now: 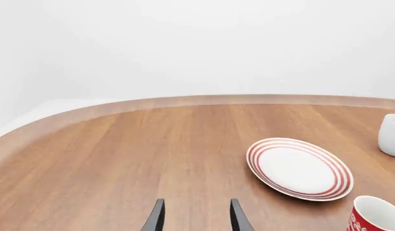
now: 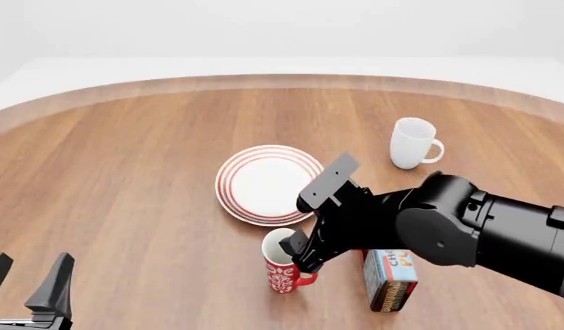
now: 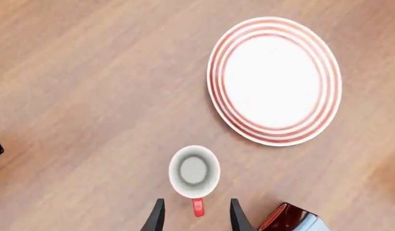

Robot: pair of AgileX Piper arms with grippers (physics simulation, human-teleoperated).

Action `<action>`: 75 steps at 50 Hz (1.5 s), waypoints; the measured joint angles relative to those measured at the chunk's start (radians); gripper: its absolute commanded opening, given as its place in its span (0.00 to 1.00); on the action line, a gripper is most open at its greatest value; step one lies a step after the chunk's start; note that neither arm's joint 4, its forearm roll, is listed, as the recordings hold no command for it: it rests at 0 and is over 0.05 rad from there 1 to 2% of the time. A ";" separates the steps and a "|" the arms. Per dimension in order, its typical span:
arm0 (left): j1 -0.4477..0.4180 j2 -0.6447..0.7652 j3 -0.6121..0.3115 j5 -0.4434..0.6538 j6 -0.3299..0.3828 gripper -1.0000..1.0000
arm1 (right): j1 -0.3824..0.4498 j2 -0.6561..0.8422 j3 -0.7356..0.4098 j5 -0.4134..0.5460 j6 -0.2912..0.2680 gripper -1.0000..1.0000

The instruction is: Pick up the red mug and put it on the plate

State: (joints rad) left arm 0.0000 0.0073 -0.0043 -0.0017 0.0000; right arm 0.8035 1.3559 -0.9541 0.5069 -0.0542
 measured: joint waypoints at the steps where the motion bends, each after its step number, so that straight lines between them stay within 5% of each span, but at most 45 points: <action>1: 0.000 0.000 0.000 0.000 0.000 1.00 | 0.002 0.002 0.002 -0.002 0.001 1.00; 51: 0.000 0.000 0.000 0.000 0.000 1.00 | 0.038 0.102 0.085 -0.117 0.047 1.00; 75: 0.000 0.000 0.000 0.000 0.000 1.00 | 0.008 0.106 0.117 -0.127 0.024 1.00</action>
State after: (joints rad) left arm 0.0000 0.0073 -0.0043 -0.0017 0.0000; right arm 0.8115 1.4616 -0.8376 0.3798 -0.0300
